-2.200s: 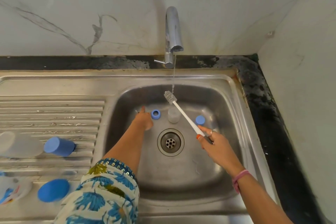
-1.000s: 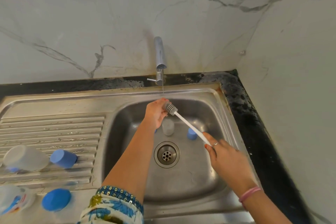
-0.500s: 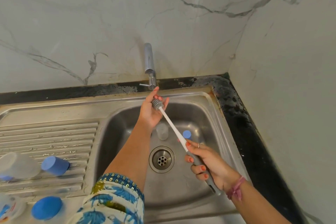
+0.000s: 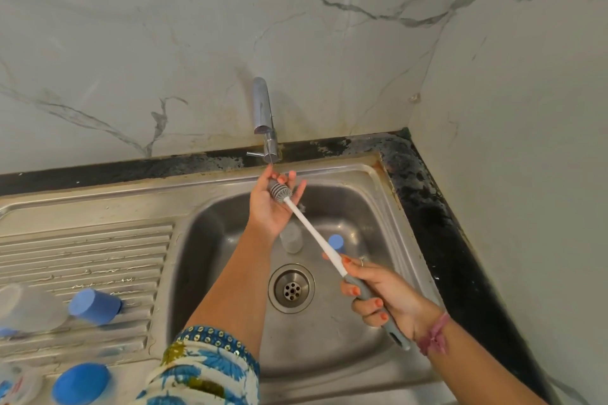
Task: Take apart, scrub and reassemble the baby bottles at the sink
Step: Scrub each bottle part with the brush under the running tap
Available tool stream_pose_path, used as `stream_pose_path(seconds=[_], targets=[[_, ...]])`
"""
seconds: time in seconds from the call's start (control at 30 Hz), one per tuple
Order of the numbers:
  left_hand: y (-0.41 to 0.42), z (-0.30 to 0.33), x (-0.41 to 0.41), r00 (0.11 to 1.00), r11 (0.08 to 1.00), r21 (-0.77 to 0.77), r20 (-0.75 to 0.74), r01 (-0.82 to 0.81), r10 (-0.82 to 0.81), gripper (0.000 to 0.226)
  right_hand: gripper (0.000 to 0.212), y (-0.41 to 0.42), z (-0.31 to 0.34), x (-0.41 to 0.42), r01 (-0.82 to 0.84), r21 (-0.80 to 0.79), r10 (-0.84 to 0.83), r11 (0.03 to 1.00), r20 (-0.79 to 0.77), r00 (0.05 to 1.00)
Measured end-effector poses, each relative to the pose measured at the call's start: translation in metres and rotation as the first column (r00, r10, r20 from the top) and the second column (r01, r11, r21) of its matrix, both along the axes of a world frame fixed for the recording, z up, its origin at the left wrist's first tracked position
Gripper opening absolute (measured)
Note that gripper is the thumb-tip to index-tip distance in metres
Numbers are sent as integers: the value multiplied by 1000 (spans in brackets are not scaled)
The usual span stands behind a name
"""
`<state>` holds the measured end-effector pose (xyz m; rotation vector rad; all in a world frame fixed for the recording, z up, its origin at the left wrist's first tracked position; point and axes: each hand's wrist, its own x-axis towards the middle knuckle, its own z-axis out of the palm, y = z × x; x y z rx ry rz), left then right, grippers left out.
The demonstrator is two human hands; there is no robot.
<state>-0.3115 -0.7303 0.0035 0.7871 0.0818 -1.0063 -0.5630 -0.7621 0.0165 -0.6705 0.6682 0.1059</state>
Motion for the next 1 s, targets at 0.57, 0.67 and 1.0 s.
stream_pose_path(seconds=[0.57,0.67,1.0], targets=[[-7,5,-4,974,980,-88,-158,-176,161,32,39,6,2,-1,-8,35,7,999,30,1000],[-10,7,-3,994,981,157,27,-110,107,27,36,14,9,6,-109,-522,35,846,-150,988],[-17,8,-3,987,935,335,146,-112,66,23,35,3,-2,10,-9,-306,-18,952,-84,996]])
